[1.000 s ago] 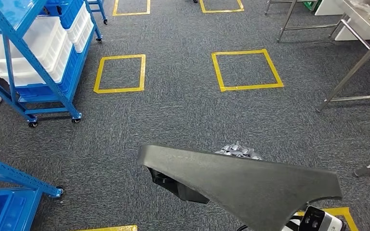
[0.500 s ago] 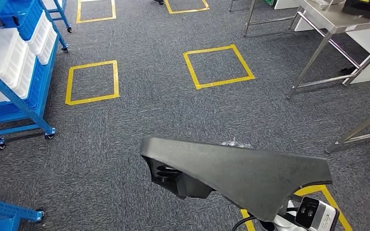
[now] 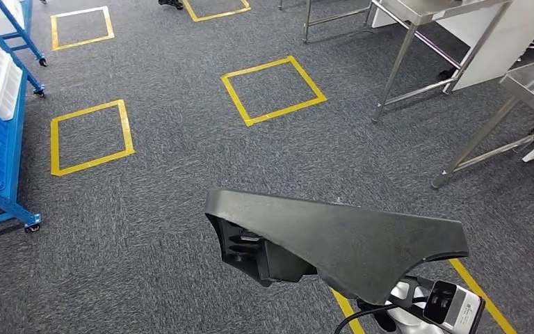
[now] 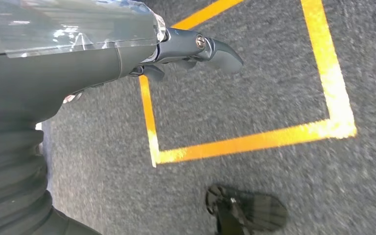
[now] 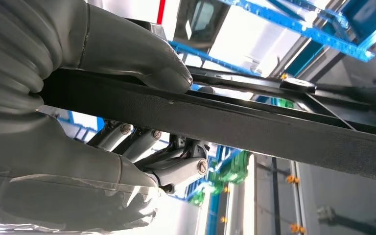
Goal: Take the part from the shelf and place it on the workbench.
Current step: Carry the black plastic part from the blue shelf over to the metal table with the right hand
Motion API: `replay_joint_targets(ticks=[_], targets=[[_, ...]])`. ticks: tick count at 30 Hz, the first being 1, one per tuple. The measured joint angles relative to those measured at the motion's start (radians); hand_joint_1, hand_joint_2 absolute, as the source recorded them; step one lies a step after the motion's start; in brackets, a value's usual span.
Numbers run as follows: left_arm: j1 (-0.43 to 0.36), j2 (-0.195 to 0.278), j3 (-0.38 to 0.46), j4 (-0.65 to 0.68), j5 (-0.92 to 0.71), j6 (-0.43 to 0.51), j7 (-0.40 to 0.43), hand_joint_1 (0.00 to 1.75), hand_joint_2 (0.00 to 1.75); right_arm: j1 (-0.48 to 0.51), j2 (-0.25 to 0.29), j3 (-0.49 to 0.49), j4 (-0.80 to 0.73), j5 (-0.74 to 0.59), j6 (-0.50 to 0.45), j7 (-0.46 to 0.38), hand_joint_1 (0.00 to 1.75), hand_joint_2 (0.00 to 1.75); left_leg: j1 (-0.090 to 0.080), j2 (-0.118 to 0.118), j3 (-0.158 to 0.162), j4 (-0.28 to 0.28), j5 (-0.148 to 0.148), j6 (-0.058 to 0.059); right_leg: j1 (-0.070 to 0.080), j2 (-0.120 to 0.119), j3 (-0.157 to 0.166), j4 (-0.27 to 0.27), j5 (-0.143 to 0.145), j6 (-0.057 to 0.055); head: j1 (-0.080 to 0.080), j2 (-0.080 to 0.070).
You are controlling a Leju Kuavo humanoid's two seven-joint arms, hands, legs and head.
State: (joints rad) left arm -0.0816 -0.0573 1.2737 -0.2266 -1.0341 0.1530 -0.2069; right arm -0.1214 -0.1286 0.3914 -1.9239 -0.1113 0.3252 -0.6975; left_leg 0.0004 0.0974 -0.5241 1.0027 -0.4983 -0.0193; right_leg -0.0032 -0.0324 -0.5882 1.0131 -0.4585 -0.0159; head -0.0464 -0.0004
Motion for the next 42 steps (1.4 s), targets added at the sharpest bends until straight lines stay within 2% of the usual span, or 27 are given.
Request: replay_joint_targets(ticks=[2, 4, 5, 6, 7, 8, 10, 12, 14, 15, 17, 19, 21, 22, 23, 25, 27, 29, 30, 32, 34, 35, 36, 37, 39, 41, 42], targets=[[-0.001, 0.001, 0.001, 0.000, 0.001, 0.001, -0.003, 0.00, 1.75, -0.003, 0.001, 0.000, 0.001, -0.001, 0.004, -0.001, 1.73, 1.75, 0.006, -0.045, -0.032, 0.077, -0.050, -0.009, -0.004, 0.020, 0.003, -0.006, 0.005, -0.011, 0.000, 0.000], [0.001, 0.002, 0.003, 0.000, 0.002, 0.002, -0.006, 0.00, 1.75, -0.005, 0.001, 0.000, 0.004, -0.001, 0.006, -0.001, 1.73, 1.75, 0.008, -0.082, -0.098, 0.220, -0.116, -0.013, -0.002, 0.042, 0.002, -0.006, 0.006, -0.017, 0.000, 0.000], [0.003, 0.003, 0.004, 0.000, 0.002, 0.002, -0.006, 0.00, 1.75, -0.004, 0.001, 0.000, 0.005, -0.001, 0.006, -0.001, 1.73, 1.75, 0.008, -0.088, -0.126, 0.275, -0.131, -0.014, -0.001, 0.055, 0.002, -0.005, 0.006, -0.018, 0.000, 0.000], [0.004, 0.004, 0.004, 0.000, 0.001, 0.003, -0.007, 0.00, 1.75, -0.004, 0.001, 0.000, 0.006, -0.001, 0.006, -0.001, 1.73, 1.75, 0.008, -0.090, -0.138, 0.295, -0.125, -0.013, 0.000, 0.068, 0.003, -0.005, 0.006, -0.018, 0.000, 0.000], [0.004, 0.005, 0.004, 0.000, 0.001, 0.003, -0.007, 0.00, 1.75, -0.004, 0.001, 0.000, 0.007, -0.001, 0.006, -0.001, 1.73, 1.75, 0.008, -0.091, -0.131, 0.272, -0.099, -0.011, 0.000, 0.081, 0.004, -0.004, 0.006, -0.018, 0.000, 0.000], [0.004, 0.005, 0.004, 0.000, 0.000, 0.002, -0.007, 0.00, 1.75, -0.004, 0.001, 0.000, 0.007, -0.001, 0.006, -0.001, 1.73, 1.75, 0.009, -0.099, -0.105, 0.210, -0.058, -0.009, 0.000, 0.095, 0.007, -0.002, 0.005, -0.017, 0.000, 0.000], [0.003, 0.005, 0.004, 0.000, -0.001, 0.002, -0.007, 0.00, 1.75, -0.004, 0.001, 0.000, 0.007, -0.001, 0.006, -0.001, 1.73, 1.75, 0.012, -0.144, -0.045, 0.068, 0.007, -0.002, -0.001, 0.118, 0.007, 0.001, 0.004, -0.011, 0.000, 0.000], [0.003, 0.006, 0.004, 0.000, -0.002, 0.003, -0.007, 0.00, 1.75, -0.005, 0.002, 0.000, 0.007, -0.002, 0.007, -0.002, 1.73, 1.75, 0.012, -0.178, -0.019, 0.006, 0.021, 0.005, -0.004, 0.138, -0.003, 0.004, 0.008, 0.001, 0.000, 0.000], [0.001, 0.006, 0.004, 0.000, -0.002, 0.003, -0.006, 0.00, 1.75, -0.006, 0.002, -0.001, 0.007, -0.002, 0.008, -0.002, 1.73, 1.75, 0.012, -0.163, -0.019, -0.003, 0.024, 0.014, -0.007, 0.158, -0.011, 0.002, 0.014, 0.015, 0.000, 0.000], [0.000, 0.006, 0.004, 0.000, -0.002, 0.003, -0.005, 0.00, 1.75, -0.007, 0.002, -0.001, 0.007, -0.002, 0.009, -0.001, 1.73, 1.75, 0.013, -0.151, -0.018, -0.009, 0.029, 0.022, -0.006, 0.151, -0.016, 0.007, 0.010, 0.020, 0.000, 0.000], [-0.002, 0.005, 0.005, 0.000, -0.001, 0.004, -0.005, 0.00, 1.75, -0.016, 0.003, -0.002, 0.008, -0.004, 0.014, 0.000, 1.73, 1.75, 0.017, -0.125, -0.015, -0.022, 0.037, 0.035, -0.002, 0.104, -0.046, 0.066, -0.030, 0.027, 0.000, 0.000], [0.000, 0.005, 0.005, 0.000, -0.001, 0.005, -0.005, 0.00, 1.75, -0.024, 0.004, -0.001, 0.010, -0.006, 0.019, 0.002, 1.73, 1.75, 0.012, -0.099, -0.016, -0.024, 0.039, 0.040, -0.003, 0.054, -0.106, 0.193, -0.094, 0.032, 0.000, 0.000], [0.002, 0.005, 0.005, 0.000, -0.001, 0.006, -0.005, 0.00, 1.75, -0.025, 0.005, -0.001, 0.013, -0.009, 0.023, 0.005, 1.73, 1.75, 0.010, -0.072, -0.017, -0.022, 0.037, 0.040, -0.008, 0.040, -0.145, 0.277, -0.116, 0.037, 0.000, 0.000], [0.002, 0.005, 0.005, 0.000, 0.000, 0.006, -0.005, 0.00, 1.75, -0.024, 0.006, -0.001, 0.015, -0.010, 0.025, 0.005, 1.73, 1.75, 0.010, -0.060, -0.017, -0.021, 0.036, 0.039, -0.009, 0.036, -0.137, 0.264, -0.099, 0.038, 0.000, 0.000], [0.001, 0.005, 0.006, 0.000, 0.000, 0.006, -0.005, 0.00, 1.75, -0.024, 0.006, -0.001, 0.016, -0.011, 0.025, 0.005, 1.73, 1.75, 0.010, -0.049, -0.017, -0.019, 0.034, 0.037, -0.010, 0.029, -0.108, 0.211, -0.068, 0.038, 0.000, 0.000], [0.000, 0.004, 0.006, 0.000, 0.001, 0.006, -0.004, 0.00, 1.75, -0.024, 0.006, -0.001, 0.016, -0.013, 0.025, 0.005, 1.73, 1.75, 0.007, -0.031, -0.014, -0.014, 0.028, 0.030, -0.007, -0.009, -0.031, 0.068, -0.014, 0.032, 0.000, 0.000], [-0.001, 0.004, 0.006, 0.000, 0.002, 0.006, -0.004, 0.00, 1.75, -0.024, 0.006, 0.000, 0.016, -0.014, 0.026, 0.003, 1.73, 1.75, 0.003, -0.016, -0.011, -0.011, 0.022, 0.019, 0.000, -0.030, 0.003, 0.001, -0.001, 0.022, 0.000, 0.000], [-0.002, 0.004, 0.006, 0.000, 0.001, 0.006, -0.004, 0.00, 1.75, -0.023, 0.005, 0.000, 0.016, -0.014, 0.027, 0.002, 1.73, 1.75, 0.002, 0.001, -0.006, -0.011, 0.018, 0.009, 0.003, -0.013, 0.001, -0.002, 0.000, 0.012, 0.000, 0.000], [-0.003, 0.004, 0.006, 0.000, 0.000, 0.006, -0.005, 0.00, 1.75, -0.022, 0.005, 0.000, 0.016, -0.014, 0.027, 0.001, 1.73, 1.75, 0.004, -0.001, -0.005, -0.008, 0.013, 0.003, 0.001, -0.003, 0.001, -0.005, 0.002, 0.007, 0.000, 0.000], [-0.004, 0.004, 0.006, 0.000, -0.001, 0.004, -0.005, 0.00, 1.75, -0.022, 0.005, 0.000, 0.015, -0.017, 0.029, 0.000, 1.73, 1.75, 0.009, -0.036, -0.020, 0.039, -0.022, -0.006, -0.004, 0.016, 0.004, -0.011, 0.007, -0.005, 0.000, 0.000], [-0.001, 0.004, 0.006, 0.000, -0.001, 0.003, -0.005, 0.00, 1.75, -0.021, 0.005, 0.000, 0.015, -0.023, 0.033, 0.000, 1.73, 1.75, 0.012, -0.079, -0.076, 0.165, -0.092, -0.011, -0.005, 0.035, 0.005, -0.012, 0.009, -0.012, 0.000, 0.000], [0.001, 0.004, 0.007, 0.000, -0.001, 0.003, -0.005, 0.00, 1.75, -0.020, 0.005, 0.000, 0.016, -0.025, 0.035, 0.000, 1.73, 1.75, 0.012, -0.086, -0.109, 0.235, -0.120, -0.013, -0.005, 0.047, 0.004, -0.012, 0.009, -0.013, 0.000, 0.000], [0.004, 0.005, 0.007, 0.000, -0.001, 0.004, -0.004, 0.00, 1.75, -0.018, 0.005, 0.000, 0.016, -0.027, 0.037, 0.000, 1.73, 1.75, 0.012, -0.089, -0.133, 0.281, -0.131, -0.013, -0.004, 0.059, 0.005, -0.011, 0.009, -0.013, 0.000, 0.000], [0.005, 0.005, 0.007, 0.000, -0.001, 0.004, -0.003, 0.00, 1.75, -0.017, 0.005, 0.000, 0.016, -0.029, 0.040, 0.000, 1.73, 1.75, 0.012, -0.090, -0.139, 0.289, -0.119, -0.013, -0.003, 0.071, 0.006, -0.011, 0.009, -0.013, 0.000, 0.000], [0.006, 0.005, 0.008, 0.000, 0.000, 0.004, -0.003, 0.00, 1.75, -0.017, 0.005, 0.002, 0.016, -0.030, 0.042, 0.000, 1.73, 1.75, 0.014, -0.102, -0.098, 0.188, -0.046, -0.009, -0.003, 0.096, 0.010, -0.009, 0.008, -0.011, 0.000, 0.000], [0.006, 0.005, 0.009, 0.000, 0.001, 0.003, -0.003, 0.00, 1.75, -0.022, 0.005, 0.005, 0.016, -0.031, 0.042, 0.001, 1.73, 1.75, 0.017, -0.147, -0.041, 0.055, 0.011, -0.003, -0.003, 0.118, 0.008, -0.005, 0.007, -0.005, 0.000, 0.000], [0.007, 0.005, 0.011, 0.000, 0.001, 0.003, -0.002, 0.00, 1.75, -0.026, 0.005, 0.007, 0.016, -0.032, 0.041, 0.002, 1.73, 1.75, 0.017, -0.165, -0.027, 0.018, 0.021, 0.000, -0.004, 0.129, 0.004, -0.002, 0.008, 0.001, 0.000, 0.000]])
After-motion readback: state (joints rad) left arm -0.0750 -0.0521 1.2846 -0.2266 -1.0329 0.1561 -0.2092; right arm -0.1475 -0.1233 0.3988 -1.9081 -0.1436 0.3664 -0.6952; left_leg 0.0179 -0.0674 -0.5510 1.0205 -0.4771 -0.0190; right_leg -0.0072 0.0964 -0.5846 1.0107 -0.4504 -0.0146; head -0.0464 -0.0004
